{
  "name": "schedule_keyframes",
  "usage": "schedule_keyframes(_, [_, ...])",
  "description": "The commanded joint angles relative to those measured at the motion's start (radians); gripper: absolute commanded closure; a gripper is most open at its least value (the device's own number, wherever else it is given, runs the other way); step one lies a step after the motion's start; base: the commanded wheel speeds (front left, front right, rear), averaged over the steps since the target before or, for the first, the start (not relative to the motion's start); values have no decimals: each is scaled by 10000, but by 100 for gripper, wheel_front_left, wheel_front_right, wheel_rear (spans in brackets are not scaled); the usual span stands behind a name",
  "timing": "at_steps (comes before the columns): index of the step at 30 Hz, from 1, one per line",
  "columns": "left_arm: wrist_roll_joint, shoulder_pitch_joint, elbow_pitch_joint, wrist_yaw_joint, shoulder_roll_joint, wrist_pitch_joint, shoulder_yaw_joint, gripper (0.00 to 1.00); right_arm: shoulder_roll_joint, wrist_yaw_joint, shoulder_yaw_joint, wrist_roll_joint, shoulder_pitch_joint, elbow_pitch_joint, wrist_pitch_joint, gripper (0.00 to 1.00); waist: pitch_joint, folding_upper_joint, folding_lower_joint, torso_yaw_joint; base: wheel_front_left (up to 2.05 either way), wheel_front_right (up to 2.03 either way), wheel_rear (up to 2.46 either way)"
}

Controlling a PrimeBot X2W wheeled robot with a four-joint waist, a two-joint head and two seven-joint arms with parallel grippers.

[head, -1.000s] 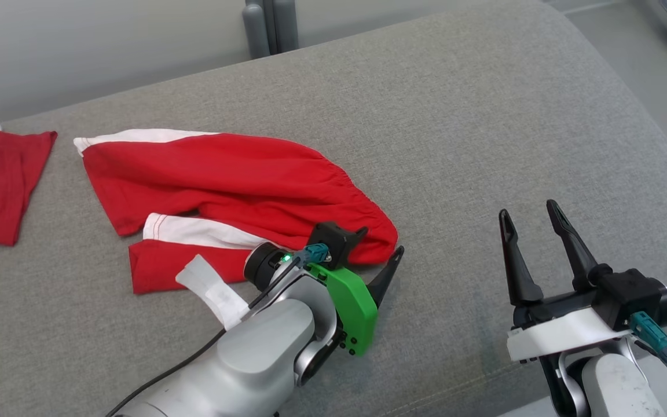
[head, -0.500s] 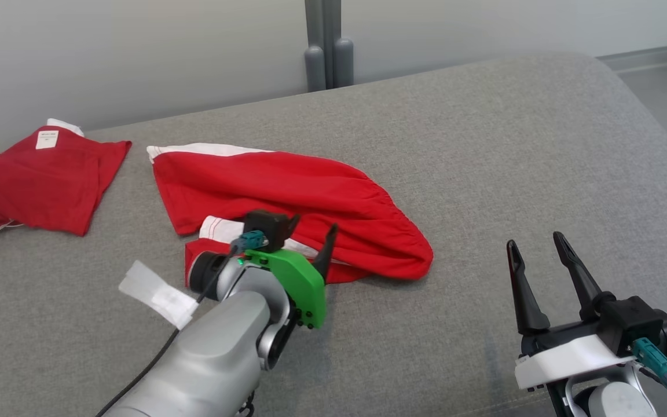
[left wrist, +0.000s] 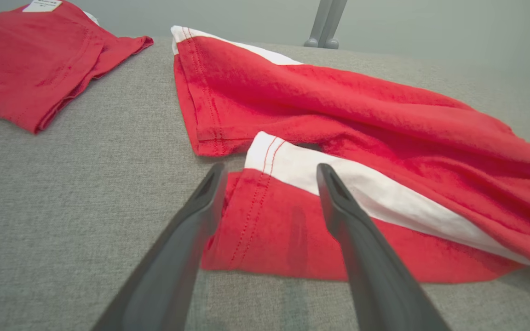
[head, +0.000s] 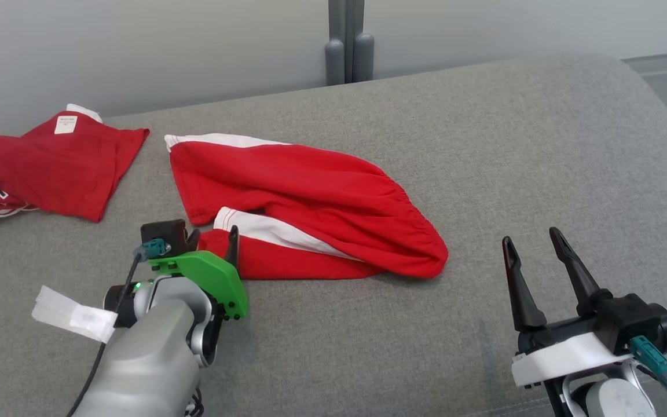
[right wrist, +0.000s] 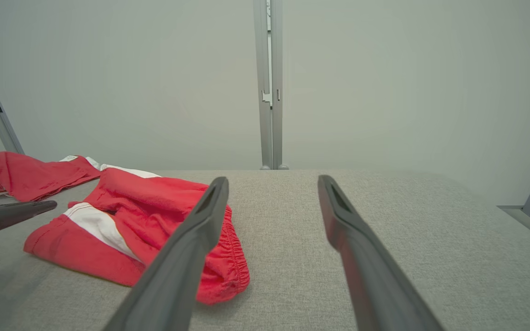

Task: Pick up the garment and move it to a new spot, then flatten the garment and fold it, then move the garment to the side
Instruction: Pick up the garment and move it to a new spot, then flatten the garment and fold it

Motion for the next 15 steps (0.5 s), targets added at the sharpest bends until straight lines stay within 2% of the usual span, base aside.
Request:
schedule_keyframes(1, [58, -176, 78, -63, 92, -10, 117, 0, -30, 1, 18, -58, -110, -52, -28, 0, 257, 0, 0, -126, 0, 0, 0])
schedule_keyframes(6, [175, -542, 448, -295, 128, -9, 420, 0, -30, 1, 75, -165, -351, -116, -28, 0, 763, 0, 0, -353, 0, 0, 0])
schedule_keyframes(15, [-33, -1101, 1271, -1089, 2, 395, 449, 0, -28, 1, 50, -207, -593, -157, -28, 0, 1275, 0, 0, -497, 0, 0, 0])
